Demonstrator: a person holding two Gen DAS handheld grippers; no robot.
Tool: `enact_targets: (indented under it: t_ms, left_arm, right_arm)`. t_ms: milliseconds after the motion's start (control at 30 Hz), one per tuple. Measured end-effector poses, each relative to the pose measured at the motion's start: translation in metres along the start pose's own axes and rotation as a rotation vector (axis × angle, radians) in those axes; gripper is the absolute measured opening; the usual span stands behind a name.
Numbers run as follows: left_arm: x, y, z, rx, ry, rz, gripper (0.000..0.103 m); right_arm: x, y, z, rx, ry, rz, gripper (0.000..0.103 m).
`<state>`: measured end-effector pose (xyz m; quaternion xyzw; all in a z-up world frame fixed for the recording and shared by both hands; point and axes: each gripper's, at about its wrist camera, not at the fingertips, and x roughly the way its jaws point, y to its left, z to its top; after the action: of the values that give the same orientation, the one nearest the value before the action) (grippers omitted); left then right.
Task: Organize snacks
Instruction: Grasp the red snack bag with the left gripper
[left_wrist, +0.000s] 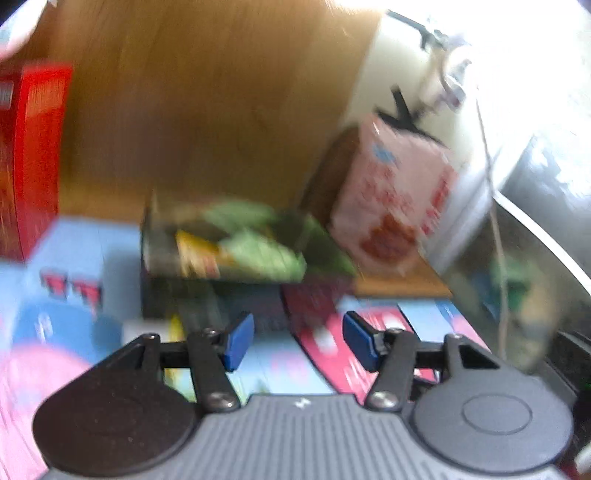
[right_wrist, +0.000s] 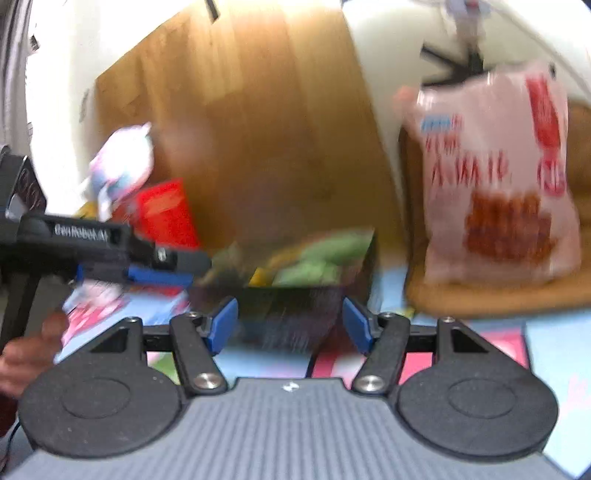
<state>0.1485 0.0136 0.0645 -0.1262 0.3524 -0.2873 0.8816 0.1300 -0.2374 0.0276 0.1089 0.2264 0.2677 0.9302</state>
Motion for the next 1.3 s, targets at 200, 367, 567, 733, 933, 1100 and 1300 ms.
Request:
enact_targets:
  t_ms: [200, 367, 567, 733, 933, 1100, 1300]
  left_arm:
    - [-0.012, -0.007, -0.062, -0.056, 0.158, -0.142, 0.052]
    - [-0.033, -0.011, -0.09, -0.081, 0.163, -0.135, 0.052]
    - [-0.06, 0.008, -0.11, -0.154, 0.148, -0.093, 0.052]
    - [-0.067, 0.023, -0.121, -0.24, 0.153, -0.124, 0.052]
    - [-0.057, 0.021, -0.132, -0.272, 0.15, -0.153, 0.051]
    - [-0.061, 0.032, -0.134, -0.32, 0.144, -0.145, 0.032]
    - [-0.058, 0.029, -0.137, -0.313, 0.147, -0.156, 0.031]
  right_arm:
    - [-0.019, -0.001, -0.049, 0.078, 0.206, 0.094, 0.063]
    - [-0.033, 0.019, -0.063, 0.086, 0.21, 0.109, 0.038]
    - [-0.044, 0.053, -0.076, 0.074, 0.251, 0.242, 0.039]
    - [-0.037, 0.046, -0.069, 0.104, 0.248, 0.187, 0.043]
    - [-0.025, 0.039, -0.08, 0.29, 0.284, 0.29, 0.037]
    - [-0.025, 0.031, -0.085, 0.421, 0.307, 0.341, 0.024]
    - [-0.037, 0.032, -0.079, 0.446, 0.286, 0.389, 0.013]
